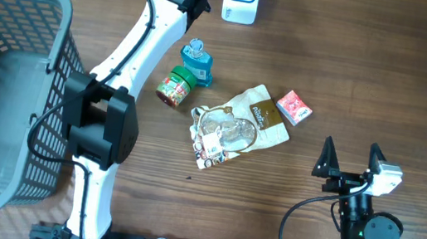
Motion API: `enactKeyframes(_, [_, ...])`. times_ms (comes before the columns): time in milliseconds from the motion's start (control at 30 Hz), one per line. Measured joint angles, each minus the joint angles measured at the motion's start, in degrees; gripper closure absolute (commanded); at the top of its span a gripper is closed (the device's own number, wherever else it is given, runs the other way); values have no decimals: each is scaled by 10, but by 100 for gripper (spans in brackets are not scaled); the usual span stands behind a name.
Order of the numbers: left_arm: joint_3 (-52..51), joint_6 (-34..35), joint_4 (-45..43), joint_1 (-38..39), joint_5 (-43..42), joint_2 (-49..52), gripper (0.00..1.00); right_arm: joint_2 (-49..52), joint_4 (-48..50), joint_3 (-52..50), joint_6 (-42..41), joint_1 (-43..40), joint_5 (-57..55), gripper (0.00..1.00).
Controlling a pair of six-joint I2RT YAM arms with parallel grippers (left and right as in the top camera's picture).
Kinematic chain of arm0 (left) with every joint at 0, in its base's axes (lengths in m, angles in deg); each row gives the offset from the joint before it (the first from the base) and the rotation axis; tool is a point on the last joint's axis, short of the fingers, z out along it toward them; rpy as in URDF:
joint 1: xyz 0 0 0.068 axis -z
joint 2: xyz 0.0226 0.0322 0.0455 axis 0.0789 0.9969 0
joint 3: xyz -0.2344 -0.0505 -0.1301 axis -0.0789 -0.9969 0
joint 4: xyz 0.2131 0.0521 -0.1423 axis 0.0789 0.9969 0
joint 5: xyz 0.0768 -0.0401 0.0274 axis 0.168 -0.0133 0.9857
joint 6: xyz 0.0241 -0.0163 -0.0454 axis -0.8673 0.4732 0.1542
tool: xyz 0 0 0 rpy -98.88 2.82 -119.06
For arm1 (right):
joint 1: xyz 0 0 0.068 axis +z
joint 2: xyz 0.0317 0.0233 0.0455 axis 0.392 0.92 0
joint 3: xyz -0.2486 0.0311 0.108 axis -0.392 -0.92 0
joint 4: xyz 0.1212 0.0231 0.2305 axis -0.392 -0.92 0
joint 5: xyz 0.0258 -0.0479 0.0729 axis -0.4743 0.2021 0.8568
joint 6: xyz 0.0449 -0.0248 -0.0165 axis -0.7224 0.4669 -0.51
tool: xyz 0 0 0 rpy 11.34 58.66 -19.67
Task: Scan the item barcode
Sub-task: 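Hold the package in front of the white scanner with the left gripper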
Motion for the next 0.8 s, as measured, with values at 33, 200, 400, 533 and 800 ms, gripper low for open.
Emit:
enactKeyframes(33, [0, -12, 2, 0, 0, 1, 96, 0, 0, 0, 0, 0, 0, 0])
enactKeyframes(200, [5, -60, 18, 1, 6, 16, 96, 0, 0, 0, 0, 0, 0, 0])
enactKeyframes(400, [7, -109, 26, 12, 23, 65, 96, 0, 0, 0, 0, 0, 0, 0])
enactKeyframes(533, [7, -138, 26, 28, 30, 88, 96, 0, 0, 0, 0, 0, 0, 0])
enactKeyframes(800, [7, -173, 36, 45, 34, 89, 96, 0, 0, 0, 0, 0, 0, 0])
